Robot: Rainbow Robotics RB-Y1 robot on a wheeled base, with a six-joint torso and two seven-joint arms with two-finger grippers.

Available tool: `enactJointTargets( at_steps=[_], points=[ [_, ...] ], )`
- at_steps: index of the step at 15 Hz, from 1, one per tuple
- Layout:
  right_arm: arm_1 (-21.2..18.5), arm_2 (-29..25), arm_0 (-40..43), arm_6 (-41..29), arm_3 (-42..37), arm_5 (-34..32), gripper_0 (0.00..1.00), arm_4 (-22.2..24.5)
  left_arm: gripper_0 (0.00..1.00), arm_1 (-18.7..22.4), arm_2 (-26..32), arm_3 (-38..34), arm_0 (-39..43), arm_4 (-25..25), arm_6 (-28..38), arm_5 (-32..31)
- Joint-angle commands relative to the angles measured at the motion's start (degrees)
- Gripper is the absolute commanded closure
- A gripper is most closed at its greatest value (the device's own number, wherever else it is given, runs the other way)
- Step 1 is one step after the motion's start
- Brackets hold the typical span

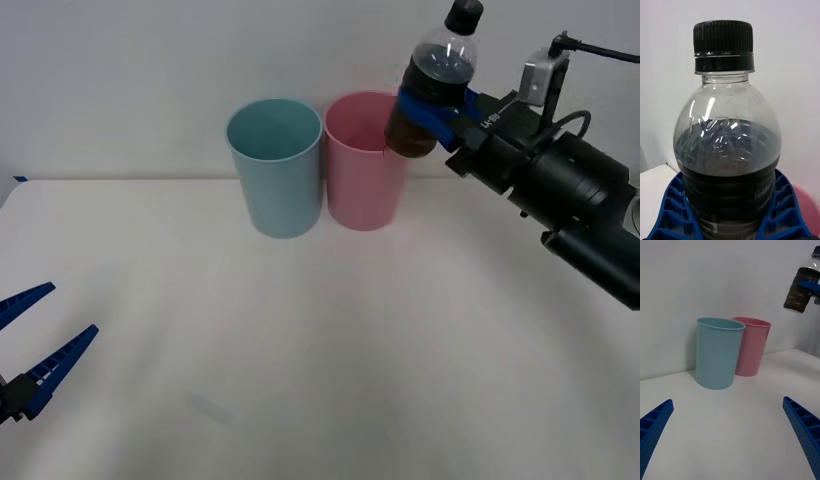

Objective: Grasp the object on the table and drop it into the matching bin: aluminum can to the light blue bin, PET bottle to the pink bin.

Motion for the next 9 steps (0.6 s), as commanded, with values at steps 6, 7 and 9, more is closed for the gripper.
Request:
enactJointTargets(
  at_steps=[6,7,9],
  points=[
    [4.0,3.3,-14.5,0.8,18.7,-0.9,1.00,3.8,0.00,0.0,0.0,0.0,0.0,0.0,0.0,0.0],
    [4.9,3.6,-16.2,0.8,21.0,-1.0,1.00,4.3,0.00,0.0,0.0,0.0,0.0,0.0,0.0,0.0],
    [6.6,4.3,-18.9,1.1,24.9,-1.0,1.00,5.7,0.00,0.0,0.0,0.0,0.0,0.0,0.0,0.0]
  ],
)
